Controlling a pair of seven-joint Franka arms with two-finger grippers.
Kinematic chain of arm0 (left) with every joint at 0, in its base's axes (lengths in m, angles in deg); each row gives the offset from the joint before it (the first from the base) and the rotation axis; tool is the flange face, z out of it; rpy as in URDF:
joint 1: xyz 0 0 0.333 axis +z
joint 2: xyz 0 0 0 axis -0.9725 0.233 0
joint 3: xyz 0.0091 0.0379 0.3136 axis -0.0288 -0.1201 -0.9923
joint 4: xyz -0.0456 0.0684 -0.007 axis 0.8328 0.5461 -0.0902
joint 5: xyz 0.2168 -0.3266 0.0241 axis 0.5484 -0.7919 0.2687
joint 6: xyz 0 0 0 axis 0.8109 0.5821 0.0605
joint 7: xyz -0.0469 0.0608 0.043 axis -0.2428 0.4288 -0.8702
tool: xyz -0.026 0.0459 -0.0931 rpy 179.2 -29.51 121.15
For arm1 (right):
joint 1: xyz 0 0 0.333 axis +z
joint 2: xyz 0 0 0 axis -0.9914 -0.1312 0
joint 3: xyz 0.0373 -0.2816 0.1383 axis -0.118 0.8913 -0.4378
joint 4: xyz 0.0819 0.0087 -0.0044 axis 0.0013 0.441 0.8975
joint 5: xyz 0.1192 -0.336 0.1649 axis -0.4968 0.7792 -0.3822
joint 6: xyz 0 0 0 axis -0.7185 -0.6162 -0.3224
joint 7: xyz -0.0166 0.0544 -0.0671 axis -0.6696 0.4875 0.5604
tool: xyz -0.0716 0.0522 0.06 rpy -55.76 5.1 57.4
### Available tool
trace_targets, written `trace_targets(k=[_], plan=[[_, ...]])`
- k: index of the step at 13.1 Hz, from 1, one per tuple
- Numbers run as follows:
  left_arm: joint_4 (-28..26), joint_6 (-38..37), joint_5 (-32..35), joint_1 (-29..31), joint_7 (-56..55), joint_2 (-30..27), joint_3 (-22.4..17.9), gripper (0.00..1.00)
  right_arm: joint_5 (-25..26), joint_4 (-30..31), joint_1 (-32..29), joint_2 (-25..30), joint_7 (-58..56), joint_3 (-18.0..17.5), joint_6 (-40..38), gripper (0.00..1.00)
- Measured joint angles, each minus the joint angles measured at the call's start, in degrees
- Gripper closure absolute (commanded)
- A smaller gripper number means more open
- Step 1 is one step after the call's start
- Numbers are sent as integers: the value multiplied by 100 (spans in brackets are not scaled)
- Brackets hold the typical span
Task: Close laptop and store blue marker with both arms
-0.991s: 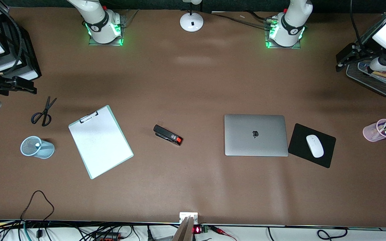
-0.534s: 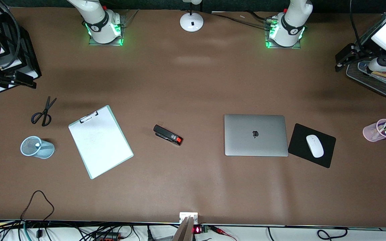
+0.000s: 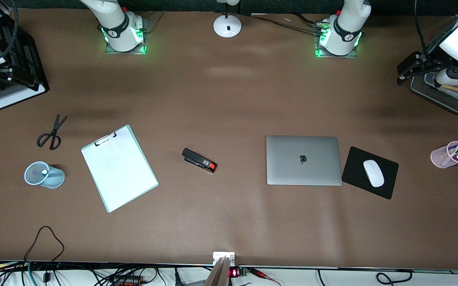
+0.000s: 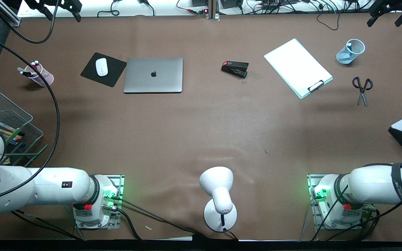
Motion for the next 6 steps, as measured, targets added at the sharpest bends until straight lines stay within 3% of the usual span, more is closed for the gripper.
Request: trace_targets(k=[6], plan=[[-5,68,-1,-25,0,13,3,0,1,-107,-10,11,46,10,87,0]])
